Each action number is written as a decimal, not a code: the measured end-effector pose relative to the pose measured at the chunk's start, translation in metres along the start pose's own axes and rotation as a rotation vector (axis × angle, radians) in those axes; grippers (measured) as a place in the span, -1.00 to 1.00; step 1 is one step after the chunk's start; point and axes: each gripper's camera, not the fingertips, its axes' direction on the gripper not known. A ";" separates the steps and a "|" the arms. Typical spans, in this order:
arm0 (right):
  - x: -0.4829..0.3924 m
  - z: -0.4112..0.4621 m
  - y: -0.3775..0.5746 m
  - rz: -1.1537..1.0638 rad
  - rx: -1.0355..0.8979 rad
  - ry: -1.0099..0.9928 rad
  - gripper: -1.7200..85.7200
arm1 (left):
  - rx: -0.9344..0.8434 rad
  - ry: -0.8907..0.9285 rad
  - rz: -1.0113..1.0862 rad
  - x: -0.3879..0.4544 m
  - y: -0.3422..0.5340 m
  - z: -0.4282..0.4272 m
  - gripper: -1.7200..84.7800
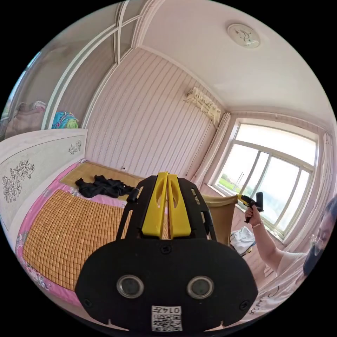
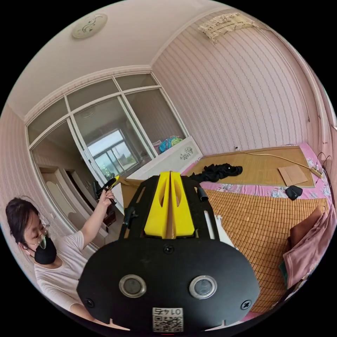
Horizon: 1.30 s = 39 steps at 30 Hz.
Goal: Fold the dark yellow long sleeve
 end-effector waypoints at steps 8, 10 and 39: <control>-0.069 -0.017 -0.044 -0.310 0.157 0.043 -0.97 | 0.188 -0.070 0.256 0.060 -0.049 -0.019 -0.98; -0.057 0.000 -0.016 -0.311 0.078 0.092 -0.97 | 0.122 -0.083 0.249 0.040 -0.019 -0.007 -0.98; 0.196 0.190 0.399 0.705 -0.800 0.287 -0.96 | -1.135 -0.382 -0.104 -0.197 0.539 0.177 -0.98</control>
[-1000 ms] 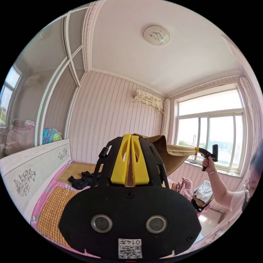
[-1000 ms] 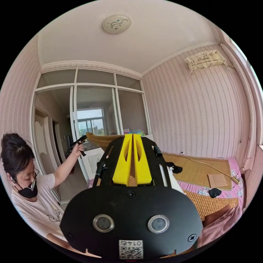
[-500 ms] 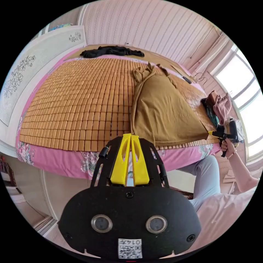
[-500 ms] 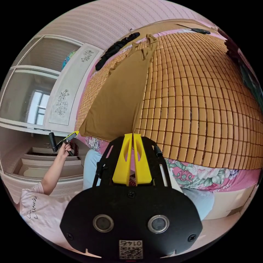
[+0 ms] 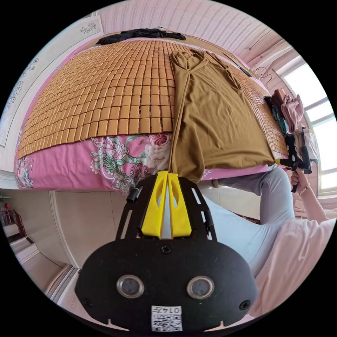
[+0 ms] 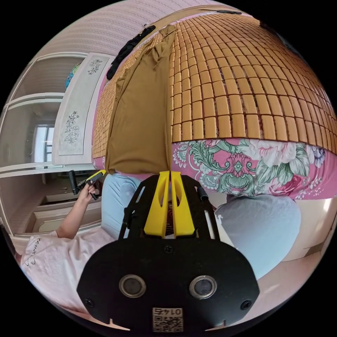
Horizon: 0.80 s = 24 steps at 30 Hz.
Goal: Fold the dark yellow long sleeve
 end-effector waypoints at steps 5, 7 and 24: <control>0.004 -0.024 -0.005 0.029 0.062 -0.169 -0.96 | 0.061 0.195 -0.063 -0.027 -0.003 -0.005 -0.98; 0.003 -0.030 -0.009 0.028 0.028 -0.194 -0.96 | 0.055 0.219 -0.062 -0.036 -0.005 -0.007 -0.98; -0.048 -0.029 -0.016 -0.074 0.005 0.060 -0.96 | 0.053 0.012 0.074 0.012 -0.030 0.054 -0.95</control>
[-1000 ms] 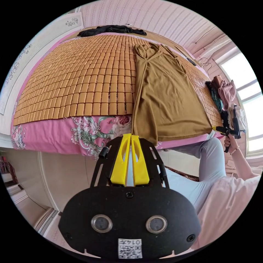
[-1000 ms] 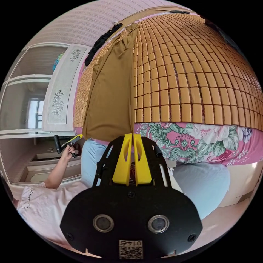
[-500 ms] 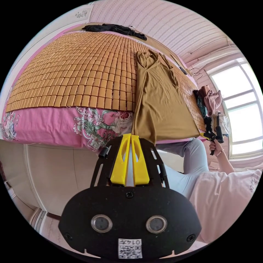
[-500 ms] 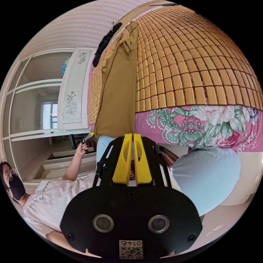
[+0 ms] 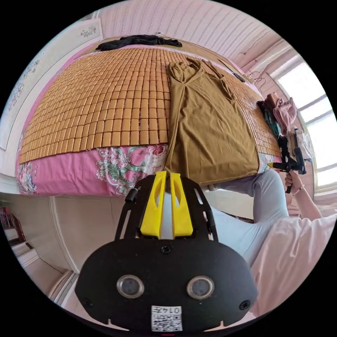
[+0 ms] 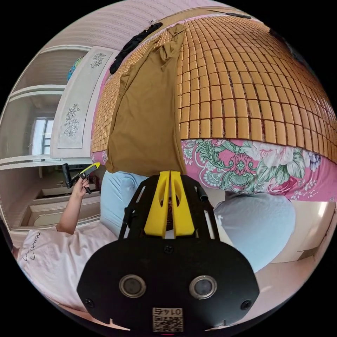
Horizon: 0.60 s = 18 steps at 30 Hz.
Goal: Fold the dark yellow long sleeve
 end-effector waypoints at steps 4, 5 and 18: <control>-0.027 -0.028 -0.022 -0.135 0.088 0.109 -0.94 | 0.066 -0.032 0.176 0.043 -0.040 0.005 -0.93; -0.034 -0.036 -0.038 -0.174 0.111 0.144 -0.92 | 0.083 -0.026 0.223 0.056 -0.058 0.012 -0.91; -0.030 -0.056 -0.357 -0.105 0.356 0.201 -0.77 | 0.156 0.213 0.383 0.150 -0.306 0.159 -0.85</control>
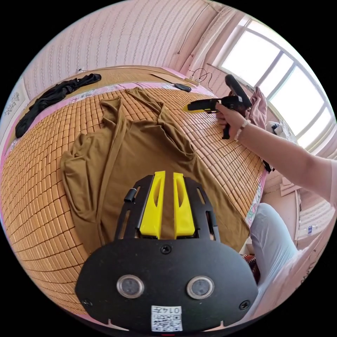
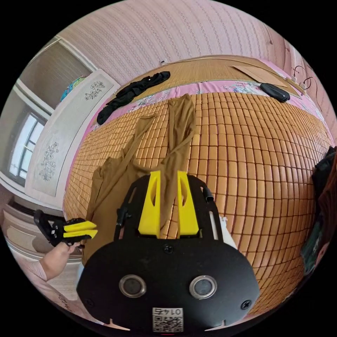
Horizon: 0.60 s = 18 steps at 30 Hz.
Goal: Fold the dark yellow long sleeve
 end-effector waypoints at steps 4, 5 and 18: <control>0.005 0.034 -0.038 0.120 0.008 0.121 -0.80 | -0.040 0.025 -0.026 0.004 -0.010 0.027 -0.85; 0.010 0.049 -0.044 0.144 -0.100 0.101 -0.91 | -0.059 0.032 -0.038 0.007 -0.010 0.034 -0.85; 0.017 -0.152 0.158 0.111 -0.205 0.119 -0.90 | -0.172 0.020 -0.044 0.048 -0.035 0.072 -0.86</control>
